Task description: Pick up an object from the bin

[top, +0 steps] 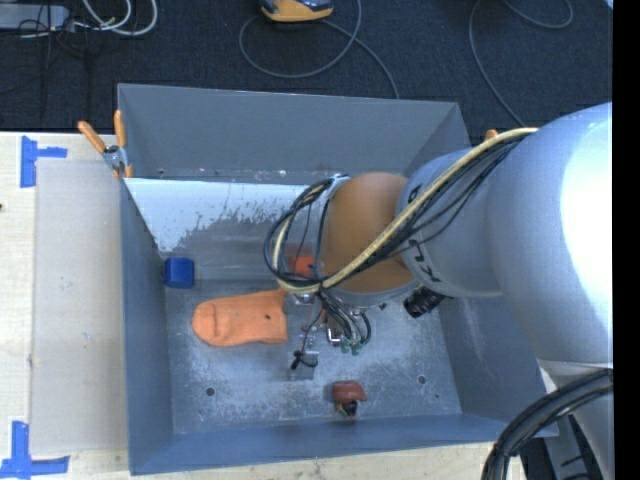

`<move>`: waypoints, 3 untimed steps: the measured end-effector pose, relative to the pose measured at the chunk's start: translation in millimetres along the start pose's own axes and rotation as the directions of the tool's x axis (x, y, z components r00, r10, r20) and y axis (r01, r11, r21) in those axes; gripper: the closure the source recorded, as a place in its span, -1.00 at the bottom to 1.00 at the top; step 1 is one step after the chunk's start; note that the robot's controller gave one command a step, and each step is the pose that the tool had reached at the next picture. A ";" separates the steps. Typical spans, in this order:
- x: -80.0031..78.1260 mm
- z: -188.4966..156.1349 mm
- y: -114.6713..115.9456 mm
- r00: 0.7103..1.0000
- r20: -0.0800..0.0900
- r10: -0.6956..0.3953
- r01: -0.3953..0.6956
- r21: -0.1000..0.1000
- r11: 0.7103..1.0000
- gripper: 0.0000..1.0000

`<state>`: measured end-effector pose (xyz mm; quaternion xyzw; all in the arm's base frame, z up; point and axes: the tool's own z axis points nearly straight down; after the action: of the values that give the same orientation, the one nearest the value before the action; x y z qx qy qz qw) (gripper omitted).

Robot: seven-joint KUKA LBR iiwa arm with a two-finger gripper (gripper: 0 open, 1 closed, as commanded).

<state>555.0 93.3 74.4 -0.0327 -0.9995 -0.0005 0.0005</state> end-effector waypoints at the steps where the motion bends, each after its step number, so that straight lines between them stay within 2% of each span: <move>1: -17.6 1.7 13.8 0.987 0.004 -0.158 0.158 0.000 0.987 -1.00; 2: -33.8 1.8 35.7 0.982 0.001 0.189 -0.189 -0.001 0.982 -1.00; 3: -40.7 2.2 46.5 0.973 0.000 0.232 -0.232 0.000 0.973 -1.00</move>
Offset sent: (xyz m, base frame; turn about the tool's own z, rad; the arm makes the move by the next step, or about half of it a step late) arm 0.0436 0.0433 -0.0016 0.2363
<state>598.7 137.1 72.2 -0.1493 -0.9888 -0.0004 0.0006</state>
